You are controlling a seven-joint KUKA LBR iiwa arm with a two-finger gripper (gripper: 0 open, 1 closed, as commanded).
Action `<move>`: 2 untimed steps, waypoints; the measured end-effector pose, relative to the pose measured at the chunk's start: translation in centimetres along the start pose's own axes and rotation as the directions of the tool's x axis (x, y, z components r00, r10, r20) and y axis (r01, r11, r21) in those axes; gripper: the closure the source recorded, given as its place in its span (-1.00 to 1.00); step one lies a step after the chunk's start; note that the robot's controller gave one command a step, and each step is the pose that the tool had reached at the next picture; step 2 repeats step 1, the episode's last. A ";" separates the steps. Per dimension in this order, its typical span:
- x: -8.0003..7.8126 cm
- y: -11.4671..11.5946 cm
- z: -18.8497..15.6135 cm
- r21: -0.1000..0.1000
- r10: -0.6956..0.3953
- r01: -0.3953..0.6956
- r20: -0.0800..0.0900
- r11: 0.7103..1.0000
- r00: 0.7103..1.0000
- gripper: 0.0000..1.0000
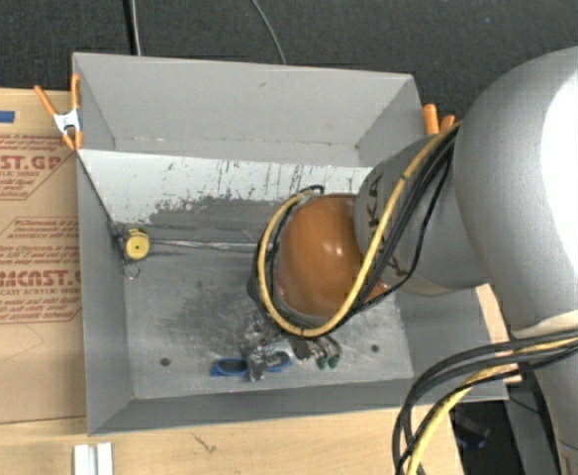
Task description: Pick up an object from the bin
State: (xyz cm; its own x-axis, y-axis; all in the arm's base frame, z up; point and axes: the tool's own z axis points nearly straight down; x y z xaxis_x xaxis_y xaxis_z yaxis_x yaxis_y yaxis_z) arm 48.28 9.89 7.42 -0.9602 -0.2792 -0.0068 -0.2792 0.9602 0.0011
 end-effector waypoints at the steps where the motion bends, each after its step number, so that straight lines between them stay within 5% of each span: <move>1: -0.6 -1.0 -17.1 0.002 -0.129 0.129 0.002 0.992 0.992 1.00; 2: -0.6 -1.0 -17.1 0.002 -0.129 0.129 0.002 0.992 0.992 1.00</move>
Offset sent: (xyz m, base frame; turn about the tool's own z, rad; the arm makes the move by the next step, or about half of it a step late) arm 0.0056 -0.0092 0.1669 -0.1298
